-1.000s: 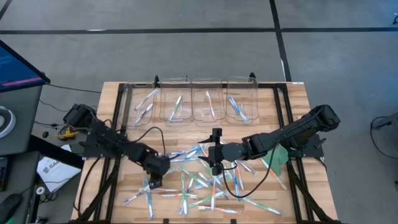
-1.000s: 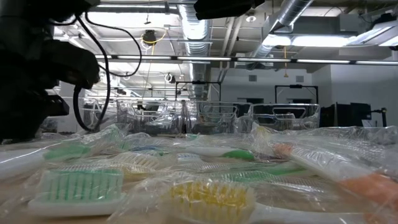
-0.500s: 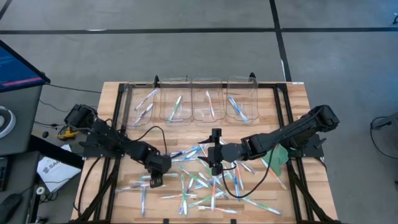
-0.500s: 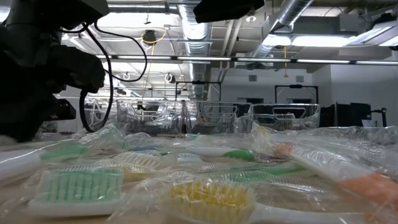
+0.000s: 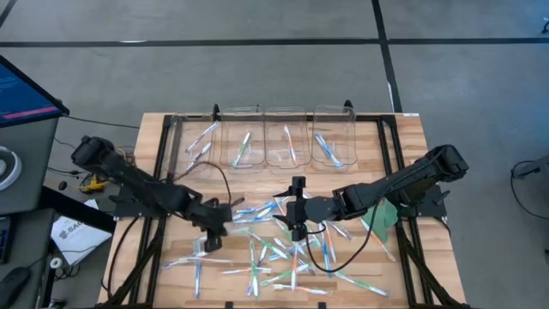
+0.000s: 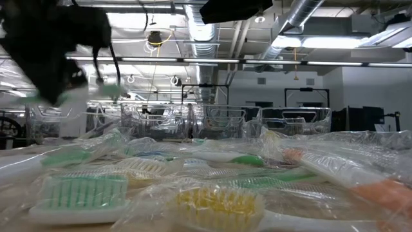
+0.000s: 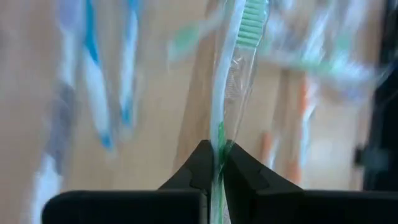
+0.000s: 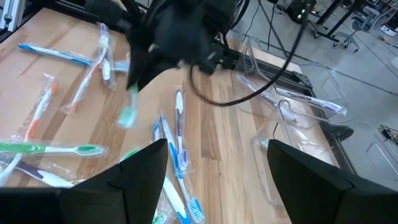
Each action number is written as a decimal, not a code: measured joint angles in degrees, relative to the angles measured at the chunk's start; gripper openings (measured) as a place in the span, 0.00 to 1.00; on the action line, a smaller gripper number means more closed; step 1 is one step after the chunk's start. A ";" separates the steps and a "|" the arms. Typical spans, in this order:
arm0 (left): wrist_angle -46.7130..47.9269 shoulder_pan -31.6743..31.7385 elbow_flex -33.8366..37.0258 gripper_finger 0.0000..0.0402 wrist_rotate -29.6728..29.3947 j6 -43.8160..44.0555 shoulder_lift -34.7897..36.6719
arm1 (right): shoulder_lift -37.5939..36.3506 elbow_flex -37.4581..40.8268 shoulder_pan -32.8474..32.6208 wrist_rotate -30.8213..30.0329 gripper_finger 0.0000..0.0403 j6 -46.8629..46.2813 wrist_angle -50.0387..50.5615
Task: Pick & Place Toothbrushes
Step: Put the green toothbrush into the middle left transparent bin
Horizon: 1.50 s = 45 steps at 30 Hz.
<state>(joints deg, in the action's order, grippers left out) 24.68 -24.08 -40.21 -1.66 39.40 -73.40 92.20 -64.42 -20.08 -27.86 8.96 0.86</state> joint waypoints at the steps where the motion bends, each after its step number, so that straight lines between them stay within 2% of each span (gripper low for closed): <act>1: -0.12 0.31 -0.50 0.02 -1.94 0.59 1.56 | 0.00 0.00 0.00 0.00 0.67 -0.01 0.02; 4: -0.06 1.70 -2.37 0.02 -7.90 0.72 5.54 | 0.00 0.00 0.00 0.00 0.67 0.01 -0.01; 9: -0.17 6.26 -5.29 0.03 -15.75 -8.91 11.12 | 0.00 0.00 -0.30 -0.08 0.67 4.08 -1.49; 13: -0.89 15.09 -7.16 0.03 -16.32 -14.47 13.18 | -0.02 0.00 -1.39 -0.35 0.67 7.29 -4.48; 16: -4.16 24.60 -8.72 0.04 -14.03 -20.33 12.95 | -0.02 0.00 -1.77 -0.33 0.67 7.99 -5.04; 21: -10.66 40.67 -12.16 0.04 -2.49 -25.14 9.24 | -0.02 0.00 -1.53 -0.52 0.67 7.96 -5.33; 24: -11.09 48.30 -14.36 0.04 0.51 -25.85 5.81 | -0.02 0.00 -1.51 -0.52 0.67 7.96 -5.12; 28: -11.18 55.30 -15.50 0.04 2.86 -25.88 0.67 | -0.02 0.00 -1.55 -0.52 0.67 7.93 -4.43; 33: -10.90 58.96 -15.56 0.04 5.54 -25.88 -6.61 | -0.03 0.00 -1.55 -0.51 0.67 7.62 -3.17; 38: -10.51 59.47 -15.56 0.04 5.60 -25.34 -12.23 | -0.04 0.00 -1.55 -0.50 0.67 7.53 -2.99; 45: -7.64 60.46 -15.56 0.04 3.38 -24.04 -14.60 | -0.07 0.00 -1.55 -0.50 0.67 7.53 -2.98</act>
<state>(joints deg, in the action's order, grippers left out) 17.05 36.39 -55.77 1.72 15.36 -88.00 92.14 -64.42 -21.63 -28.36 16.49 -2.12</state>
